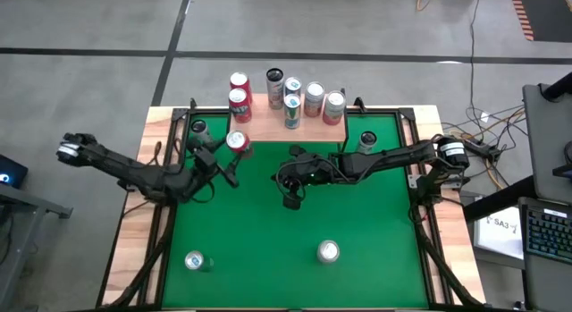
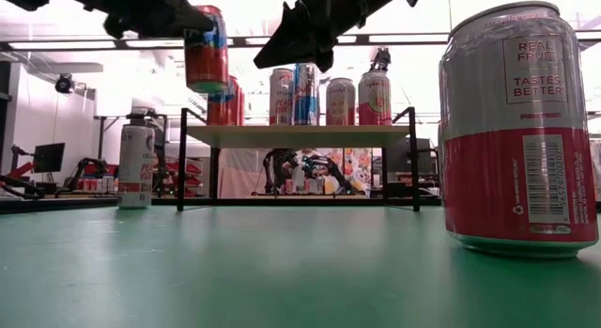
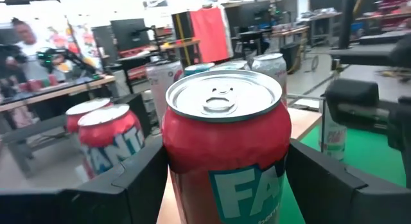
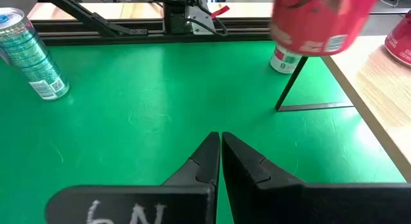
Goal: Place canned beverage on shelf
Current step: Put the orange soda can on the shelf aligned with other orange soda cans
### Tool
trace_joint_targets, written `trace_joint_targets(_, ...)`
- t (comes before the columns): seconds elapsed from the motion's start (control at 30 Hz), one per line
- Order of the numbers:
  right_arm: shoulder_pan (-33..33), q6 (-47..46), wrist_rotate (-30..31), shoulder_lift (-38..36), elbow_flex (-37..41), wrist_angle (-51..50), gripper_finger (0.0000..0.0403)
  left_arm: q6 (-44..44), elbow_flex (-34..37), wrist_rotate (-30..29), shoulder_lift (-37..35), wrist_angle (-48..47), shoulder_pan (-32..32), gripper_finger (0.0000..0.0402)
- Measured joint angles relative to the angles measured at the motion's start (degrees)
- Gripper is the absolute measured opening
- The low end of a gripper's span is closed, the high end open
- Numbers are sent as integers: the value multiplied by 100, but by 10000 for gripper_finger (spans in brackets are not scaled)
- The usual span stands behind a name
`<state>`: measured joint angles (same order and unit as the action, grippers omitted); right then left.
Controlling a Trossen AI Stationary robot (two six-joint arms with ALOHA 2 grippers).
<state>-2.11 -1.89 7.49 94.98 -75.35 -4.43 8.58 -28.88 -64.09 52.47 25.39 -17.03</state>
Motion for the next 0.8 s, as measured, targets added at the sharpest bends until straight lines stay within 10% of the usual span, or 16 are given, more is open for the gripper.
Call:
trace_joint_targets(0.27, 0, -2, 0, 0, 0, 3, 9, -232, -394, 1365, -99, -1071, 1209, 260)
trace_joint_targets(0.8, 0, -2, 0, 0, 0, 2, 9, -586, -328, 1717, 196, -1268, 2253, 261)
